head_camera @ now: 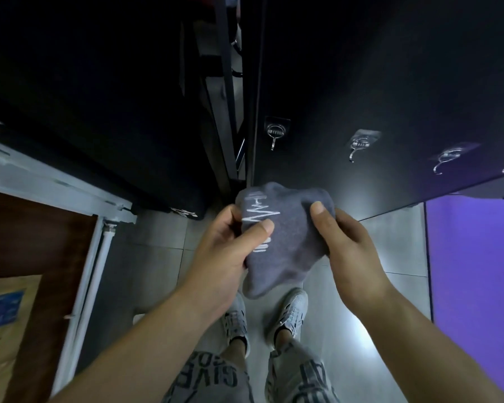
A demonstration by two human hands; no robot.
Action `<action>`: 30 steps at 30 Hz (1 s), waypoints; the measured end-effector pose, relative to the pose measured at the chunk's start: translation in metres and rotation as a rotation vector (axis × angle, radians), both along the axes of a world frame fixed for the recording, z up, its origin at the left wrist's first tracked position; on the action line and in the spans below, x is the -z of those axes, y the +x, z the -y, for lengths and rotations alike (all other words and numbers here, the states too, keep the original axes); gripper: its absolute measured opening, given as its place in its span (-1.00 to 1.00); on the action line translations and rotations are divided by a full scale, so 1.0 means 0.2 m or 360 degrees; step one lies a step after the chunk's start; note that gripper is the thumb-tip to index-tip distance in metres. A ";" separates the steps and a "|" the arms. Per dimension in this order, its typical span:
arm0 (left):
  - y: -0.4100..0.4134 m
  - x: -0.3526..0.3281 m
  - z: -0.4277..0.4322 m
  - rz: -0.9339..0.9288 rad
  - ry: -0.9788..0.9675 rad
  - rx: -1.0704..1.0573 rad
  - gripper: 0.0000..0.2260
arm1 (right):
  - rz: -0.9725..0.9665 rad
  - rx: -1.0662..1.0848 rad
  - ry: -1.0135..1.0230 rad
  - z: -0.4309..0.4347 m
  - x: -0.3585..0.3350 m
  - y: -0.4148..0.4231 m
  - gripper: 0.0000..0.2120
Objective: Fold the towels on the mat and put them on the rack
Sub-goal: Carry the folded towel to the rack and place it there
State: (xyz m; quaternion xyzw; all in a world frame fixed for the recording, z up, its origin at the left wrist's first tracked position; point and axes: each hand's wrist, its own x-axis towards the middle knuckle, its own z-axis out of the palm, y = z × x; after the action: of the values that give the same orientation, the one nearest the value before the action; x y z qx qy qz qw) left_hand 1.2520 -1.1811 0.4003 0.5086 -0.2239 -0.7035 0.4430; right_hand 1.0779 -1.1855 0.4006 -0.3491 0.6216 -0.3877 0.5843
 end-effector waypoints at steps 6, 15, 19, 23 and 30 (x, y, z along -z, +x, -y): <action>0.07 0.00 -0.03 0.0195 0.0083 0.0044 -0.72 | 0.0131 -0.0025 -0.0192 0.02 -0.02 0.02 -0.59; 0.23 -0.04 0.47 0.0608 -0.0772 0.1277 -0.43 | 0.0186 -0.1116 -0.0062 0.34 -0.08 -0.03 -0.81; 0.22 -0.04 0.63 0.0410 -0.0477 0.1525 -0.55 | 0.0082 -0.1221 -0.0107 0.45 -0.09 -0.06 -0.69; 0.26 -0.02 0.71 0.0706 -0.0422 0.1472 -0.78 | 0.0237 -0.0845 -0.0303 0.48 -0.04 -0.08 -0.73; 0.27 0.07 0.70 0.0235 -0.0266 0.0613 -0.84 | -0.0010 -0.0244 -0.0609 0.49 0.09 0.04 -0.79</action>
State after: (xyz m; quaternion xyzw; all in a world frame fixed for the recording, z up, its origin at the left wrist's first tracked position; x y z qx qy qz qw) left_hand 1.3069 -1.3214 0.3867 0.4681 -0.4062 -0.7149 0.3237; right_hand 1.0868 -1.2841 0.3820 -0.5013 0.5100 -0.4519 0.5333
